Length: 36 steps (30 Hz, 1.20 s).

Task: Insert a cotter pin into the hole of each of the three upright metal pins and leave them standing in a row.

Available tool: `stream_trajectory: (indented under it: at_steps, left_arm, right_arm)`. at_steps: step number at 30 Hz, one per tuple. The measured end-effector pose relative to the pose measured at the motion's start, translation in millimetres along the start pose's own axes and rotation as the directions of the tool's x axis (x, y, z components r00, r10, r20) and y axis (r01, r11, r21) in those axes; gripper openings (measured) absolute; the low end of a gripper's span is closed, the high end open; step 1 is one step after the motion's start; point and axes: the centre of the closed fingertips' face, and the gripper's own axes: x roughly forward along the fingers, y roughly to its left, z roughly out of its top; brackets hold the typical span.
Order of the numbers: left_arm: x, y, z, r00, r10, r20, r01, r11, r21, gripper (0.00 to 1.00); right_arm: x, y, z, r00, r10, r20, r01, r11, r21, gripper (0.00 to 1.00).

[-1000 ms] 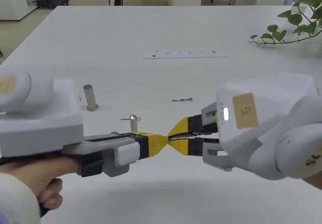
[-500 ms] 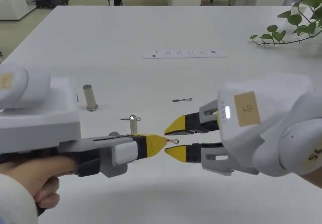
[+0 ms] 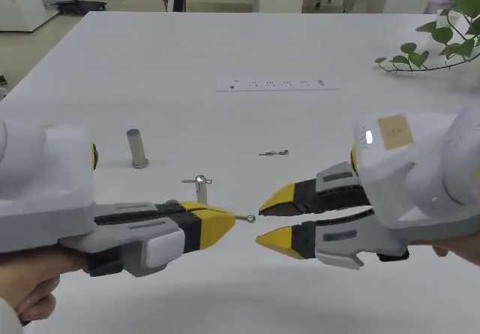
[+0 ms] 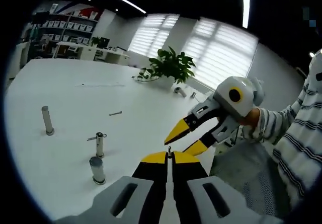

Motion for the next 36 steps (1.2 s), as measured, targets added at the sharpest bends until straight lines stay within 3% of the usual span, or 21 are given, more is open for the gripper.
stream_trajectory:
  at_steps: [2,4,6,9,19,26,36]
  left_arm:
    - [-1.4,-3.5,-0.3,0.9998,-0.018,0.000,0.018,0.996,0.084,0.00]
    - [-2.5,-6.8,-1.3,0.9994,-0.034,-0.003,0.034,0.989,0.141,0.00]
    - [-3.0,-10.7,-2.5,0.9984,-0.055,-0.010,0.056,0.980,0.190,0.00]
    - [-3.6,-14.7,-10.3,0.9961,-0.070,-0.054,0.082,0.963,0.258,0.00]
    - [-2.6,-24.6,-24.3,0.9891,-0.104,-0.104,0.131,0.946,0.295,0.00]
    - [-1.8,-24.9,-26.8,0.9864,-0.114,-0.118,0.146,0.941,0.304,0.00]
    - [-4.3,-26.2,-33.5,0.9789,-0.137,-0.151,0.182,0.924,0.335,0.00]
  right_arm:
    - [-0.1,1.0,0.7,0.9999,0.009,0.010,-0.010,1.000,0.015,0.18]
    - [0.9,11.1,3.3,0.9973,0.064,0.037,-0.066,0.995,0.069,0.18]
    - [1.2,11.5,4.3,0.9968,0.065,0.047,-0.069,0.995,0.073,0.17]
    - [2.4,15.9,3.4,0.9957,0.085,0.038,-0.087,0.994,0.064,0.15]
    - [8.4,35.0,-3.4,0.9867,0.161,0.017,-0.162,0.984,0.070,0.10]
    - [9.1,39.7,-7.6,0.9831,0.183,0.012,-0.183,0.980,0.075,0.07]
    - [5.4,45.3,-6.1,0.9763,0.216,0.016,-0.216,0.975,0.051,0.05]
